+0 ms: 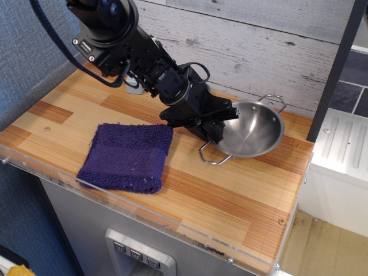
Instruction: PICK THE VIELELS PUT ON THE TOWEL
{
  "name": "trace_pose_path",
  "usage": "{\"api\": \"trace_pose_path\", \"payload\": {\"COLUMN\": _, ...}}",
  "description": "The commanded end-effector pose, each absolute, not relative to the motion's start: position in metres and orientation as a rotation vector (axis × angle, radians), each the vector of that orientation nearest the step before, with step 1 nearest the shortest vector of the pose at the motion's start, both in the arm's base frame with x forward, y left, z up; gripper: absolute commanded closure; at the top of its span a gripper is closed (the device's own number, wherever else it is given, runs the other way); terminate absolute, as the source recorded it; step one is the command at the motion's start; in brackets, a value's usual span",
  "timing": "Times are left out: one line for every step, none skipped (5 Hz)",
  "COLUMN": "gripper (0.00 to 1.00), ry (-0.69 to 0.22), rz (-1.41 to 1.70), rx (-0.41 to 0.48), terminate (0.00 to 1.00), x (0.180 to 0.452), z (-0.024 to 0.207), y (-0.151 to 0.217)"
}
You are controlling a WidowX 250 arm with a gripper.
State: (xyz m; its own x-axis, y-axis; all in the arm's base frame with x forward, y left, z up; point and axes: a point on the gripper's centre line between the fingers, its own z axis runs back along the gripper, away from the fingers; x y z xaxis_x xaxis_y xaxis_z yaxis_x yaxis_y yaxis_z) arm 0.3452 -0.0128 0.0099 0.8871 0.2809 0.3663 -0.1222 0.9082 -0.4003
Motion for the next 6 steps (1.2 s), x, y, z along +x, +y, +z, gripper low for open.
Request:
{"api": "trace_pose_path", "payload": {"gripper": 1.0, "ry": -0.494, "rz": 0.213, "rx": -0.374, "terminate": 0.0, "x": 0.35, "z": 0.036, "y": -0.007}}
{"api": "trace_pose_path", "payload": {"gripper": 1.0, "ry": -0.504, "rz": 0.193, "rx": -0.373, "terminate": 0.0, "x": 0.35, "z": 0.038, "y": -0.008}}
{"api": "trace_pose_path", "payload": {"gripper": 1.0, "ry": -0.508, "rz": 0.174, "rx": -0.39, "terminate": 0.0, "x": 0.352, "z": 0.055, "y": 0.002}}
{"api": "trace_pose_path", "payload": {"gripper": 1.0, "ry": -0.523, "rz": 0.141, "rx": -0.393, "terminate": 0.0, "x": 0.354, "z": 0.084, "y": 0.017}}
{"api": "trace_pose_path", "payload": {"gripper": 1.0, "ry": -0.536, "rz": 0.121, "rx": -0.392, "terminate": 0.0, "x": 0.349, "z": 0.104, "y": 0.032}}
{"api": "trace_pose_path", "payload": {"gripper": 1.0, "ry": -0.462, "rz": 0.076, "rx": -0.359, "terminate": 0.0, "x": 0.337, "z": 0.119, "y": 0.051}}
